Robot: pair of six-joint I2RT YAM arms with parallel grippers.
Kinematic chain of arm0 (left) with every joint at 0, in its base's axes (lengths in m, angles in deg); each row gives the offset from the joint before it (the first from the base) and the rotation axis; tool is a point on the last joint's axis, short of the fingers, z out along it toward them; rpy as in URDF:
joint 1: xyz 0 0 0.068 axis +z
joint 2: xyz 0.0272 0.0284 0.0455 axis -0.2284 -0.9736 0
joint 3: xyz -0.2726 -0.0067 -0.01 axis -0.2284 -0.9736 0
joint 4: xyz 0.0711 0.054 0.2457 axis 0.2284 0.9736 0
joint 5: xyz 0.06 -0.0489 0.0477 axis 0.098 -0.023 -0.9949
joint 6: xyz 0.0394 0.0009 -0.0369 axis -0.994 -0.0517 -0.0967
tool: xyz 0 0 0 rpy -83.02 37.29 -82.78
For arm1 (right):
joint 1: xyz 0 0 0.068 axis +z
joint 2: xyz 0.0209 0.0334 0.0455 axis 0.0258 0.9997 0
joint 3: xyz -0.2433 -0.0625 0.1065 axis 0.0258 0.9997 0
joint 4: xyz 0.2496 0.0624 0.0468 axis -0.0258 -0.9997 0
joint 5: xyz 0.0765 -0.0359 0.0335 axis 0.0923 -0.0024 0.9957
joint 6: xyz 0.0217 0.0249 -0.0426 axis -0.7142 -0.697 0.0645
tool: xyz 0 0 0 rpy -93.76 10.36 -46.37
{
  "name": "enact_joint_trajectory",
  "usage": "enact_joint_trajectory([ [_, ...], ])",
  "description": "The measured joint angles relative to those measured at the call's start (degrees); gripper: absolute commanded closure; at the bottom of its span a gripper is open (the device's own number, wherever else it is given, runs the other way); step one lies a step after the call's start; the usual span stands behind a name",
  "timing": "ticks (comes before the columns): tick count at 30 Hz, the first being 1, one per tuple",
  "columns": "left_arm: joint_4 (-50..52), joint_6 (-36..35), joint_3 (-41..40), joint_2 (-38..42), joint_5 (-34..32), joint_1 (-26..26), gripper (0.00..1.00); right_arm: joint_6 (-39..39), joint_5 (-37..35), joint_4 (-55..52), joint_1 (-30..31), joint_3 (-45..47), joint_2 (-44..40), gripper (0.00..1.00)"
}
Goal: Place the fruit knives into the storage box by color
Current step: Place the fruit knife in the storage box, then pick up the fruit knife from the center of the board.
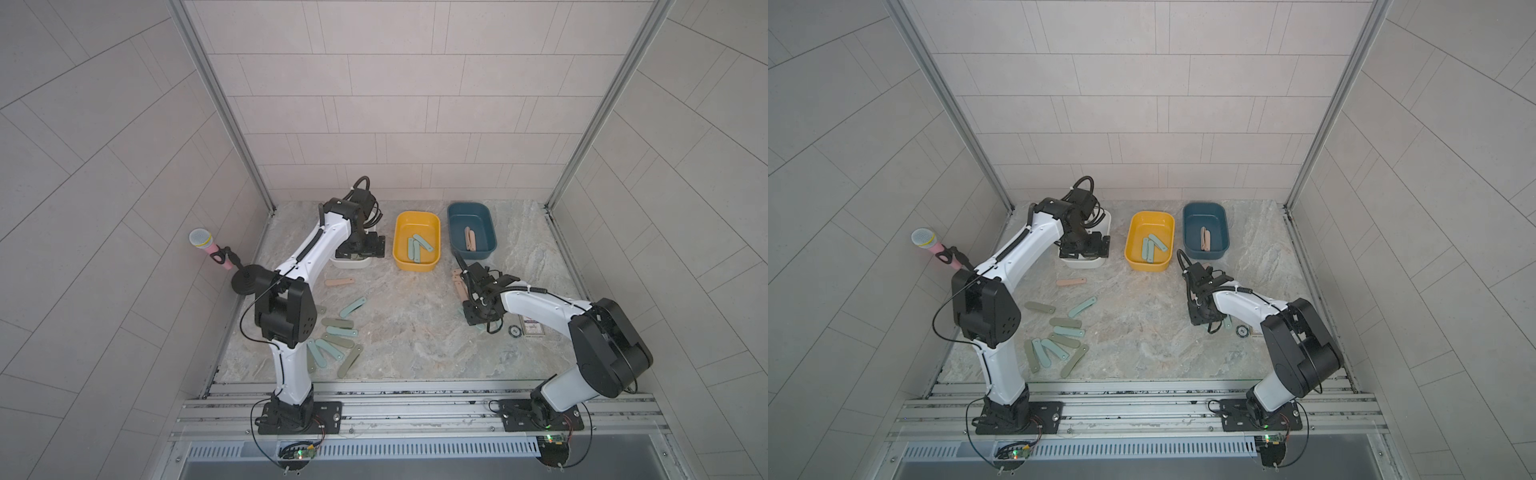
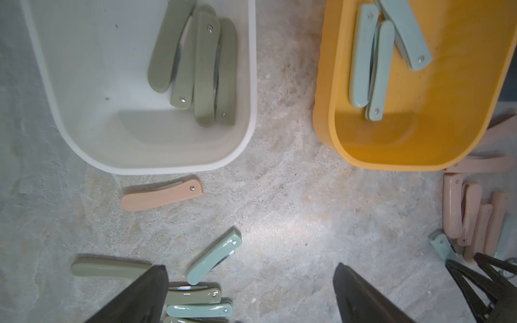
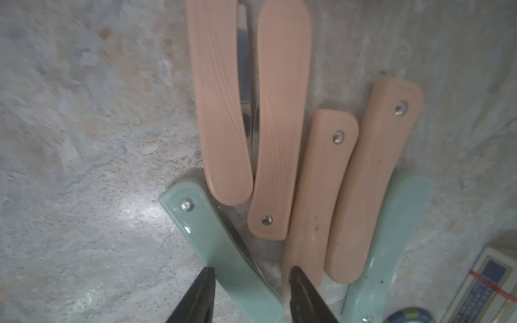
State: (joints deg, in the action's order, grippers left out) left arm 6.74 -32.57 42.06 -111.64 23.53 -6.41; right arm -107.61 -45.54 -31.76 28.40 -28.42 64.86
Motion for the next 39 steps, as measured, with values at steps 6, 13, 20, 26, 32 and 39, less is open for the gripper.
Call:
enact_joint_trajectory([
  [6, -2.08, 0.24, -5.86, 0.2, 2.25, -0.28, 0.0, -1.25, -0.7, -0.22, 1.99, 0.85, -0.02, 0.57],
  [13, -4.39, 0.22, -9.33, 1.03, 3.91, -0.28, 0.0, -3.85, -2.38, -1.44, 4.72, 1.25, 0.0, 0.58],
  [20, -6.19, 0.31, -12.02, 3.15, 5.49, -0.28, 0.0, -6.21, -3.28, -1.88, 5.42, 1.77, 0.17, 0.56],
  [26, -7.17, 0.35, -12.94, 3.74, 5.9, -0.31, 0.0, -7.3, -3.72, -1.86, 5.73, 1.07, 1.05, 0.78],
  [32, -7.65, 0.98, -13.68, 4.87, 6.08, -0.31, 0.0, -8.07, -3.72, -2.38, 7.34, 1.07, 0.48, 0.8],
  [39, -7.87, 1.84, -14.64, 5.99, 5.99, -0.31, 0.0, -8.81, -2.38, -5.81, 10.34, -1.7, -4.0, 0.82],
])
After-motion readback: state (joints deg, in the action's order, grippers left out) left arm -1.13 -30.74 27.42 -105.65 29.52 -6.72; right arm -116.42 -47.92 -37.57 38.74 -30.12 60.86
